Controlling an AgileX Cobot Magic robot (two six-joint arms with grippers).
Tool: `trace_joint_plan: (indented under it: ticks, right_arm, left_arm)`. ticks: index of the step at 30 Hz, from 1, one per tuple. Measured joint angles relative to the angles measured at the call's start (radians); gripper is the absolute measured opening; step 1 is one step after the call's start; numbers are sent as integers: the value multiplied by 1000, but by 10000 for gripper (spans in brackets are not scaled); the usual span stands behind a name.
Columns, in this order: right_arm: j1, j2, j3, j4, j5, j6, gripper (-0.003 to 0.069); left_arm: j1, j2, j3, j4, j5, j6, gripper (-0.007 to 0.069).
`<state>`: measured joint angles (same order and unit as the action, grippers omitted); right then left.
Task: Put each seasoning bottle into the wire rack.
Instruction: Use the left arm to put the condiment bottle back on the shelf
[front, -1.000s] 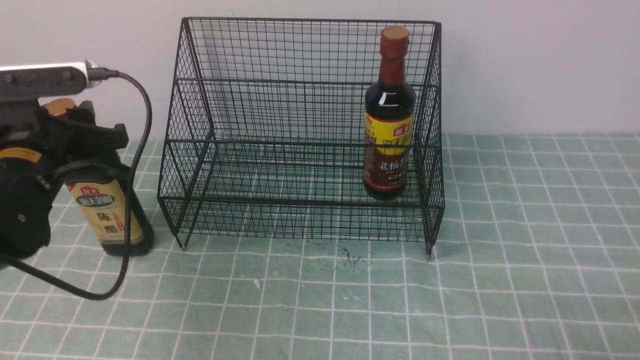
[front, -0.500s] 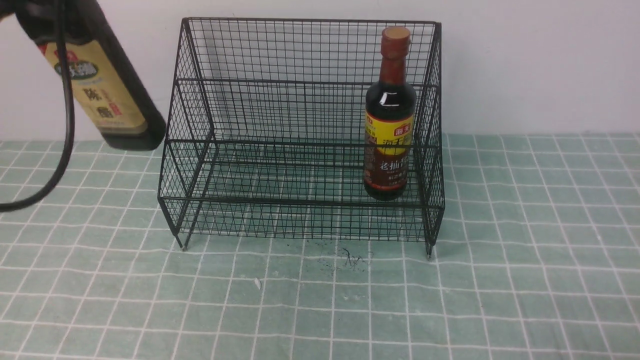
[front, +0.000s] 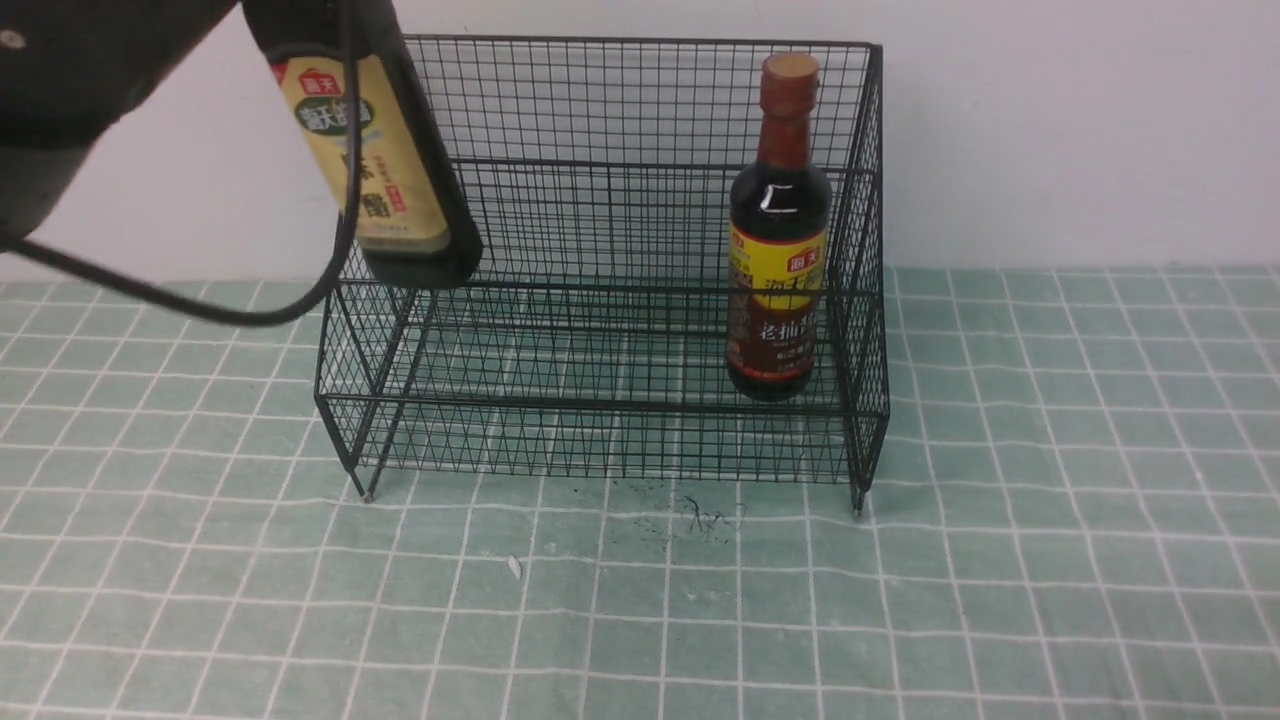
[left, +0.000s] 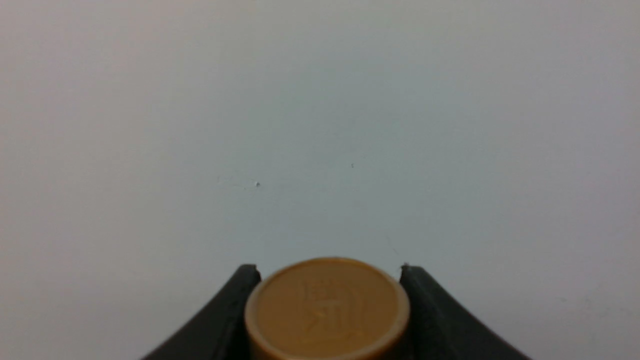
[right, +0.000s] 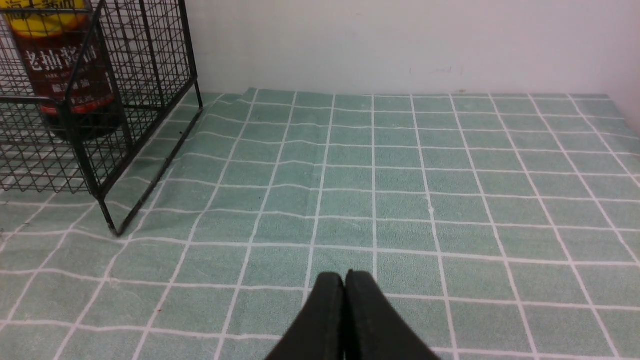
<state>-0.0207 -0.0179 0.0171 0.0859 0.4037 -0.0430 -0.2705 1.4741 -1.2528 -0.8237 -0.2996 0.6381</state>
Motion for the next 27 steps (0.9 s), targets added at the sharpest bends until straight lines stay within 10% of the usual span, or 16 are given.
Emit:
trace_joint_plan:
  ticks: [27]
  right_arm:
    - [0,0,0,0,0,1,-15]
  left_arm:
    - [-3,240,-44,-42,160,119,309]
